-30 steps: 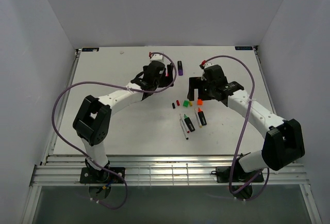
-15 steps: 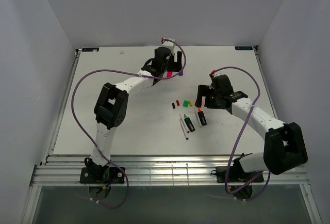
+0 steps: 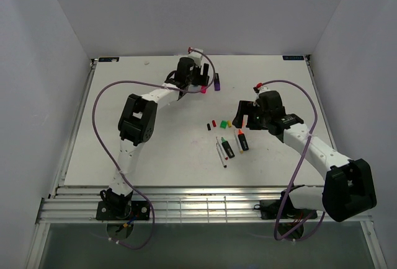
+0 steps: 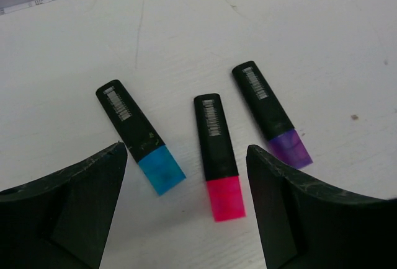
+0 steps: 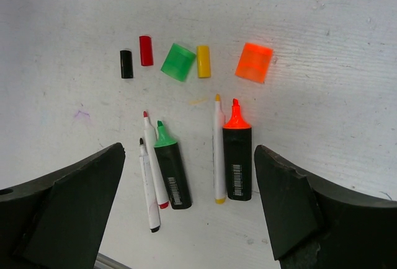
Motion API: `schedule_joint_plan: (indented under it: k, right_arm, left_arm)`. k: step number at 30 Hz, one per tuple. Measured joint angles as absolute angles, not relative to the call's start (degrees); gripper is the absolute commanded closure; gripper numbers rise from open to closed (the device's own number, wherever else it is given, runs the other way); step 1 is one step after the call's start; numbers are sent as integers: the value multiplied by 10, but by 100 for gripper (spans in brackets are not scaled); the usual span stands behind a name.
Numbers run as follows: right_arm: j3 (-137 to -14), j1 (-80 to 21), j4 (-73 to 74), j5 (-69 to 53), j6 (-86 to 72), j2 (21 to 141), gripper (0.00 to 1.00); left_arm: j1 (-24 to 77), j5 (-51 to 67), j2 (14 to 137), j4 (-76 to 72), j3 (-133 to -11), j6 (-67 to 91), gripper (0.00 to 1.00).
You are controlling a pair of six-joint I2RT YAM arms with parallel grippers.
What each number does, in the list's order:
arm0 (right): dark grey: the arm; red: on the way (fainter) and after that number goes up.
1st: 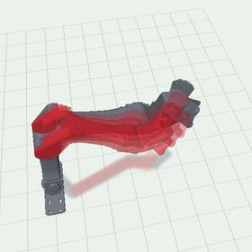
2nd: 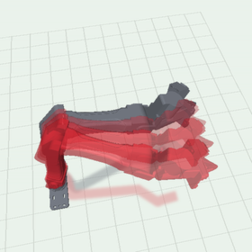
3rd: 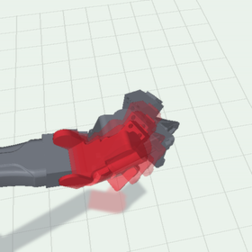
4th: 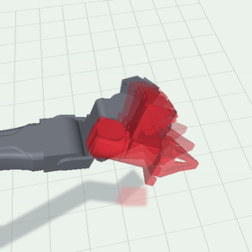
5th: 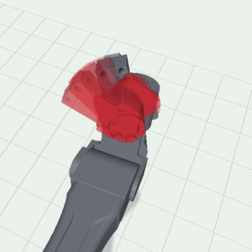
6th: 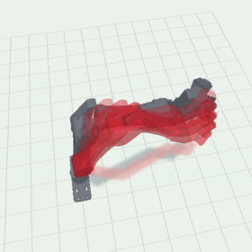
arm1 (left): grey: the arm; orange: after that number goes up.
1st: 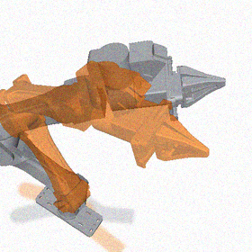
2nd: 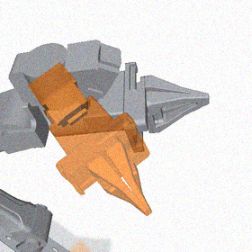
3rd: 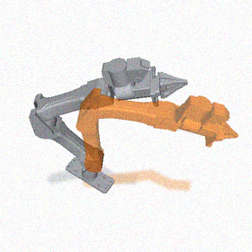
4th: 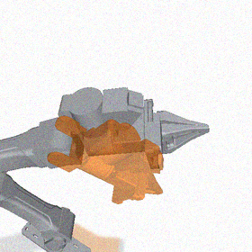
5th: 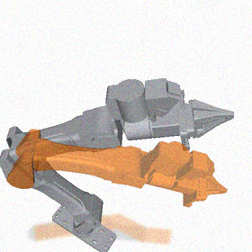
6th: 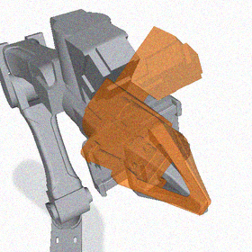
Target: Open the pen caps
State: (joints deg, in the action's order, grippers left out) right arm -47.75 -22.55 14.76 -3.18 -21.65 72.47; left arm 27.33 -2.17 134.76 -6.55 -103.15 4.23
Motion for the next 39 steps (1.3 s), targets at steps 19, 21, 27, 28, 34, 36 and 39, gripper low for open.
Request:
schedule_joint_plan:
  k: [19, 21, 27, 28, 34, 36, 39]
  right_arm:
    - [-451, -225, 118, -45, -219, 724, 9]
    - [-451, -225, 117, -47, -220, 724, 9]
    - [-440, -225, 113, -49, -221, 724, 9]
    - [-440, -225, 112, -49, -221, 724, 9]
    - [-440, -225, 108, -51, -221, 724, 9]
    - [-440, -225, 107, -52, -221, 724, 9]
    - [-439, -225, 104, -54, -222, 724, 9]
  left_arm:
    - [267, 30, 1413, -81, -1068, 37, 15]
    - [267, 32, 1413, -82, -1068, 37, 15]
    - [267, 41, 1413, -83, -1068, 36, 15]
    - [267, 42, 1413, -83, -1068, 36, 16]
    - [271, 47, 1413, -83, -1068, 30, 16]
    - [274, 46, 1415, -82, -1070, 27, 16]
    - [279, 41, 1423, -87, -1080, 25, 17]
